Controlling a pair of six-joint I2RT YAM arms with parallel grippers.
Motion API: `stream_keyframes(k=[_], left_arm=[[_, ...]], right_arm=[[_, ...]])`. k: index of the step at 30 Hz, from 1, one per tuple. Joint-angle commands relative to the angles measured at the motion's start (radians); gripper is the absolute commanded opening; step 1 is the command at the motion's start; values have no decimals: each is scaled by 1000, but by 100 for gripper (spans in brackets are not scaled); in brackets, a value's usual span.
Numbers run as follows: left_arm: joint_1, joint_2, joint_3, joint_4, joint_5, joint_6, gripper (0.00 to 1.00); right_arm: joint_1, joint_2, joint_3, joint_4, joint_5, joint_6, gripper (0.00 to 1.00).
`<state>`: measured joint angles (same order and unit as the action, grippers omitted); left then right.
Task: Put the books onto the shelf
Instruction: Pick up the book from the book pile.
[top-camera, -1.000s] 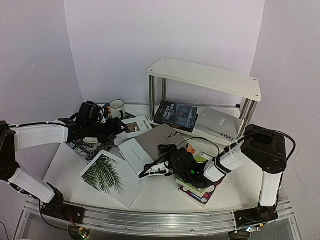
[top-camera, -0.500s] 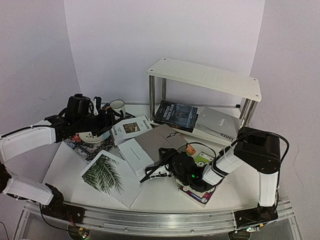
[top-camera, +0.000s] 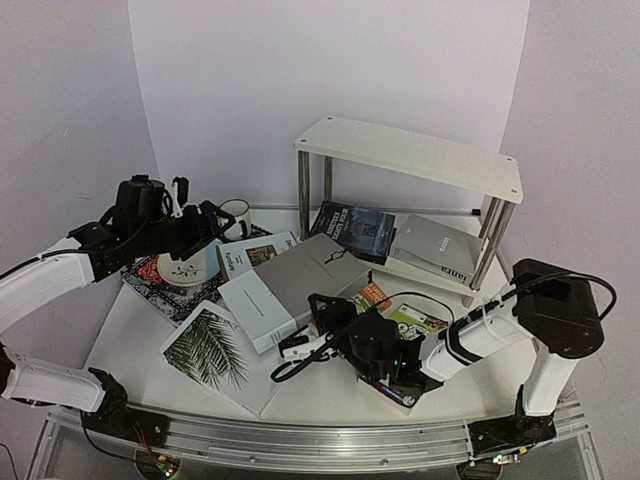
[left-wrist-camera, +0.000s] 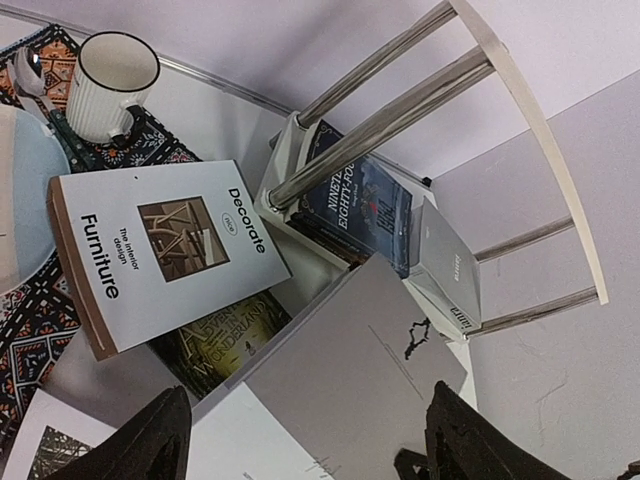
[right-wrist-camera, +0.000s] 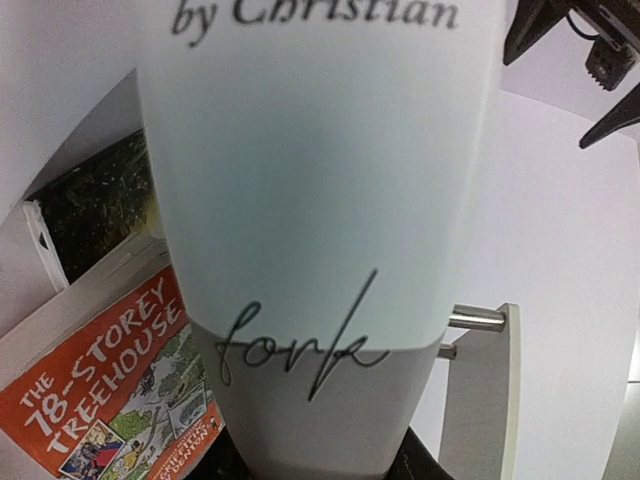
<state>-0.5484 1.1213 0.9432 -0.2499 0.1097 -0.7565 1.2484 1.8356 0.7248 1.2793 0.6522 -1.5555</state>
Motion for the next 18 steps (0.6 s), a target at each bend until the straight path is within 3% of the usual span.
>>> stream_keyframes(k=[1, 18], left_arm=[[5, -37, 60, -24, -30, 27, 82], [5, -62, 117, -52, -73, 57, 82]], right_arm=[[34, -102, -1, 61, 89, -43, 32], [53, -152, 58, 4, 434, -102, 30]])
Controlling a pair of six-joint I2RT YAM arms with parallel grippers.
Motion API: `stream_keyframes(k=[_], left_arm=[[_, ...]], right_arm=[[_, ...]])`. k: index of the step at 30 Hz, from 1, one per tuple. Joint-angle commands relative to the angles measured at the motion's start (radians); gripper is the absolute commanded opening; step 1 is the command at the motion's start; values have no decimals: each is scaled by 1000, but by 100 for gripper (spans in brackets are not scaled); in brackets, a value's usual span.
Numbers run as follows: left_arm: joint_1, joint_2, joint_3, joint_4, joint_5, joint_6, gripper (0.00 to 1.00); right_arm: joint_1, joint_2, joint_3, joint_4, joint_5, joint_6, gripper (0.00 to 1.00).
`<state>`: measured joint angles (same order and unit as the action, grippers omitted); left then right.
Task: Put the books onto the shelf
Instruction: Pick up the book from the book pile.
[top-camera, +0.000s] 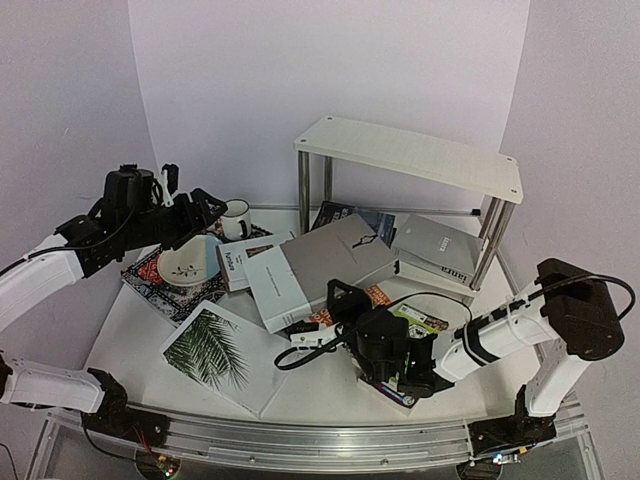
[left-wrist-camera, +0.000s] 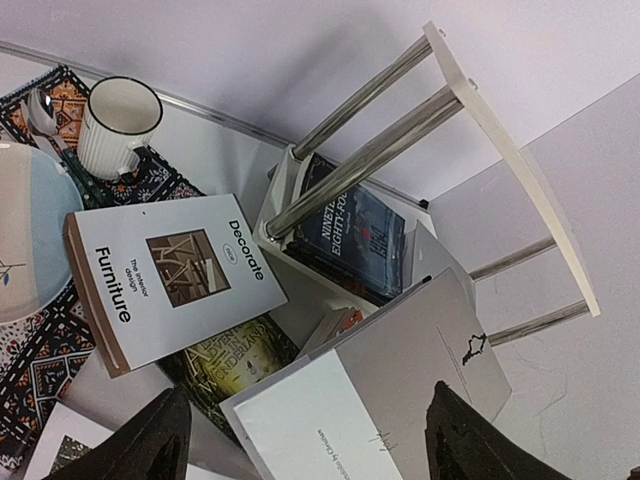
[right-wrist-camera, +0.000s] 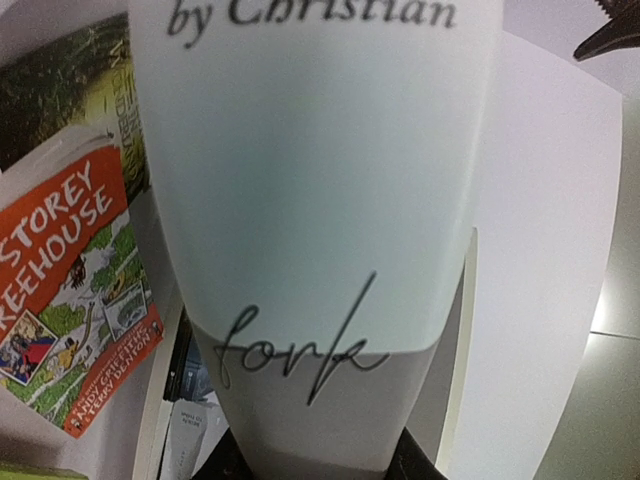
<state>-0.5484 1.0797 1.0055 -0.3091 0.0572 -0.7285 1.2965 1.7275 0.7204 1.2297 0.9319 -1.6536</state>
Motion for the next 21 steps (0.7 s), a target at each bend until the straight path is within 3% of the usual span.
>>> stream_keyframes(k=[1, 11, 21], left_arm=[[5, -18, 57, 6, -19, 30, 82], [5, -7, 57, 6, -2, 26, 82], [5, 10, 62, 7, 7, 24, 82]], right_arm=[[5, -46, 64, 50, 170, -6, 30], [-8, -40, 102, 41, 308, -39, 29], [-103, 47, 169, 41, 386, -42, 24]])
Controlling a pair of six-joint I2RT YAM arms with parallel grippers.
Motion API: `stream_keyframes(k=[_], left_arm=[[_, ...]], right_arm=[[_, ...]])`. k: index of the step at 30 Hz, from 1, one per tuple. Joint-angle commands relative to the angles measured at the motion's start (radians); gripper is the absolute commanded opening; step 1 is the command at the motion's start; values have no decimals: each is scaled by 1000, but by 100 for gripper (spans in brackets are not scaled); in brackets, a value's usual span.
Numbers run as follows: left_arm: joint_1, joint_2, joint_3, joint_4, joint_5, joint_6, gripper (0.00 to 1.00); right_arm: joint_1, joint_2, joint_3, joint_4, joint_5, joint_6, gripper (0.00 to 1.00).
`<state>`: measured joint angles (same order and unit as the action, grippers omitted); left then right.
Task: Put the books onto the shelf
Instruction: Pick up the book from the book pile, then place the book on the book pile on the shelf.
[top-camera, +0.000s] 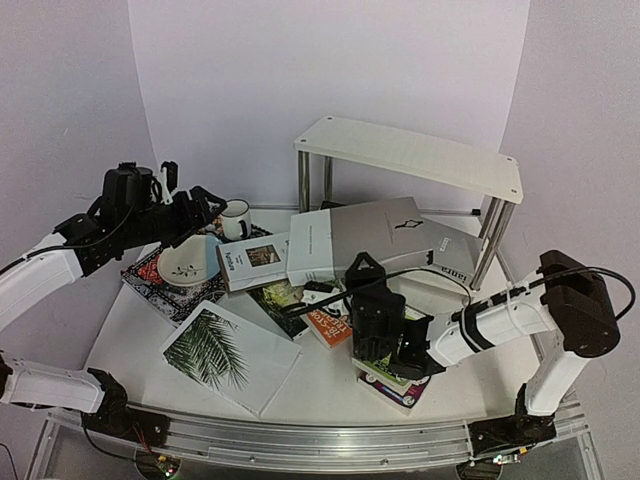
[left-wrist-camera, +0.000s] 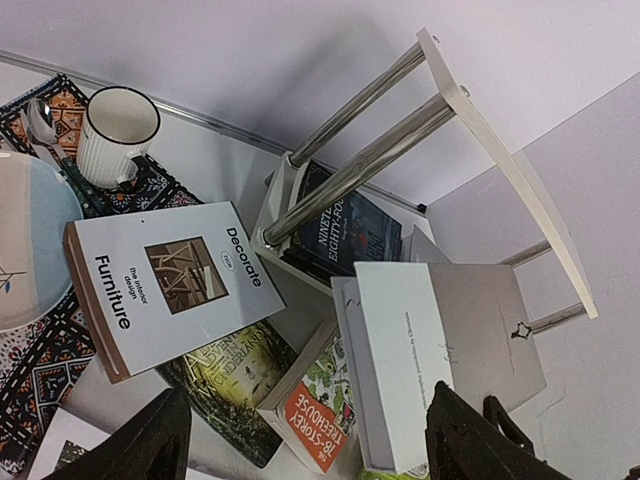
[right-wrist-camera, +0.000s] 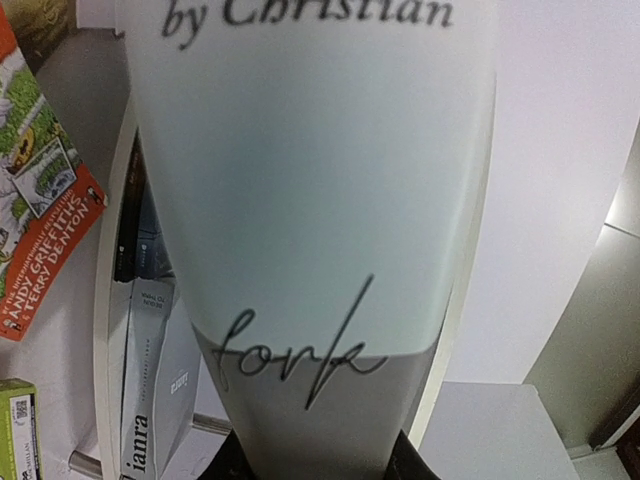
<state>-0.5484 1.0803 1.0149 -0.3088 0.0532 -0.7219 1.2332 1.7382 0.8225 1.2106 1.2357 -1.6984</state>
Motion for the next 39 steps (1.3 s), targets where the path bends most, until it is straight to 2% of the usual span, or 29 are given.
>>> stream_keyframes(k=[1, 14, 25, 28, 34, 39], left_arm=[[5, 13, 54, 7, 13, 18, 82], [5, -6, 36, 7, 27, 13, 82], [5, -11, 34, 7, 34, 10, 82], [5, -10, 31, 7, 35, 7, 82], [6, -14, 25, 6, 39, 2, 82], [5, -27, 21, 7, 37, -1, 82]], right_arm=[[-51, 49, 76, 61, 84, 2, 24], [-219, 165, 167, 58, 39, -24, 23], [-407, 167, 153, 1, -33, 136, 17], [-455, 159, 152, -77, -54, 238, 17], [-521, 111, 192, -397, -112, 533, 18], [-544, 105, 227, -569, -141, 715, 19]])
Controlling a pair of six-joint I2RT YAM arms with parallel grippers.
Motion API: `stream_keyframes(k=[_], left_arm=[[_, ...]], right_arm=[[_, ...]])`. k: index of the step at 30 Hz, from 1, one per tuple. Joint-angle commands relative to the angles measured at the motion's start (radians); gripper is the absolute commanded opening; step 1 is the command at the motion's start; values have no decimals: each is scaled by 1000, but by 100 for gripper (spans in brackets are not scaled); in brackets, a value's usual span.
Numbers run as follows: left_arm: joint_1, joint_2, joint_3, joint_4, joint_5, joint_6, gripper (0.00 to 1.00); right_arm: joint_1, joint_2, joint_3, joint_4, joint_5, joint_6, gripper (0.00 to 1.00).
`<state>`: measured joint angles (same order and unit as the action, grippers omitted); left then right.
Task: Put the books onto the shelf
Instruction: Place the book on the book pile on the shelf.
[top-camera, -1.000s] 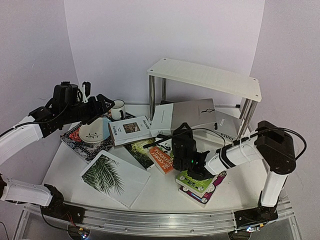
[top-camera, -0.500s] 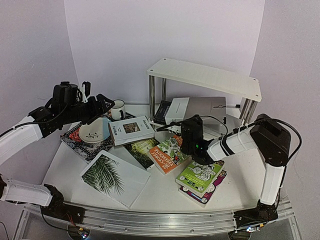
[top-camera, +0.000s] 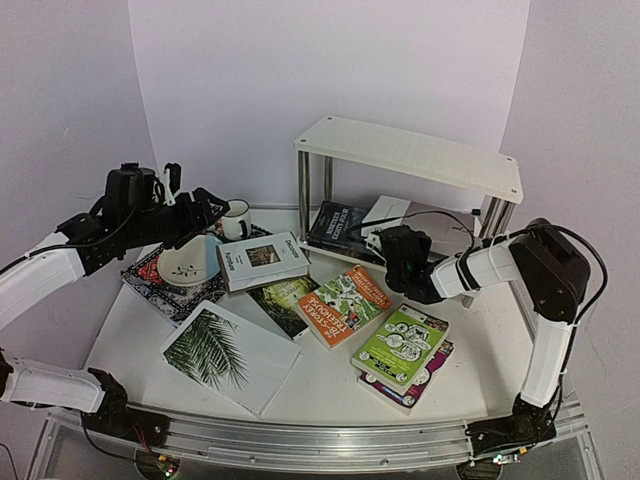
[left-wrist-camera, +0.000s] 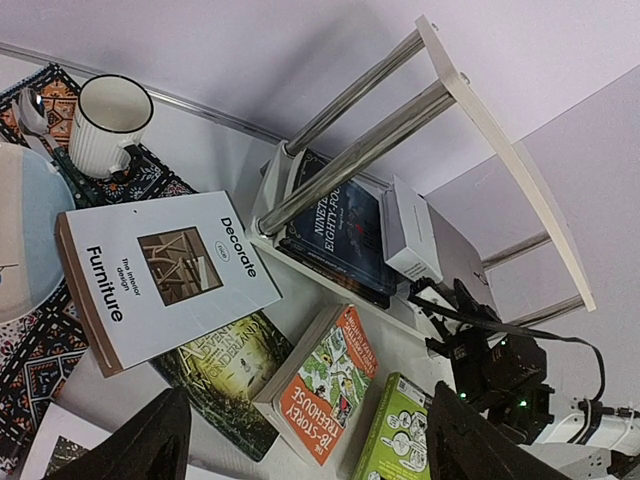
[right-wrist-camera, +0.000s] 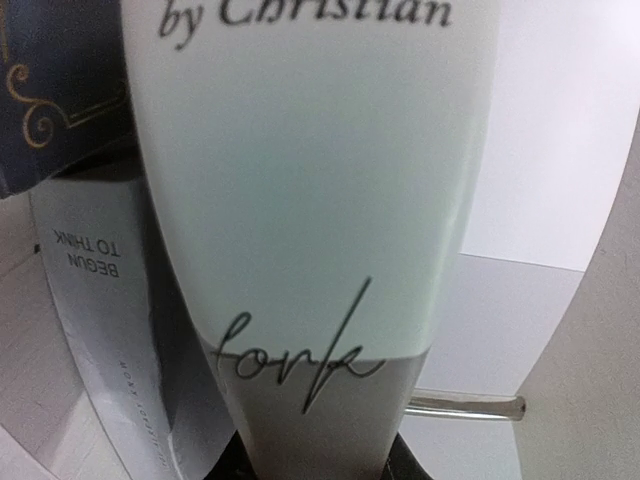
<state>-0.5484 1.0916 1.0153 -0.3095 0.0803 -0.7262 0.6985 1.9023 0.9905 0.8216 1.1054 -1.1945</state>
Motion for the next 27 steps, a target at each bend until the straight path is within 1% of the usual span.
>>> stream_keyframes(k=[1, 11, 17, 21, 27], left_arm=[[5, -39, 21, 7, 12, 3, 82], [5, -43, 24, 7, 16, -2, 82], [5, -26, 29, 7, 25, -2, 82], [5, -21, 30, 7, 24, -1, 82], [5, -11, 34, 8, 28, 2, 82]], right_arm=[[-10, -59, 57, -188, -11, 224, 19], [-32, -95, -1, -250, -36, 316, 19], [-34, -118, -5, -295, -29, 324, 20], [-34, -141, -19, -360, -65, 323, 21], [-36, -172, -38, -391, -77, 316, 26]])
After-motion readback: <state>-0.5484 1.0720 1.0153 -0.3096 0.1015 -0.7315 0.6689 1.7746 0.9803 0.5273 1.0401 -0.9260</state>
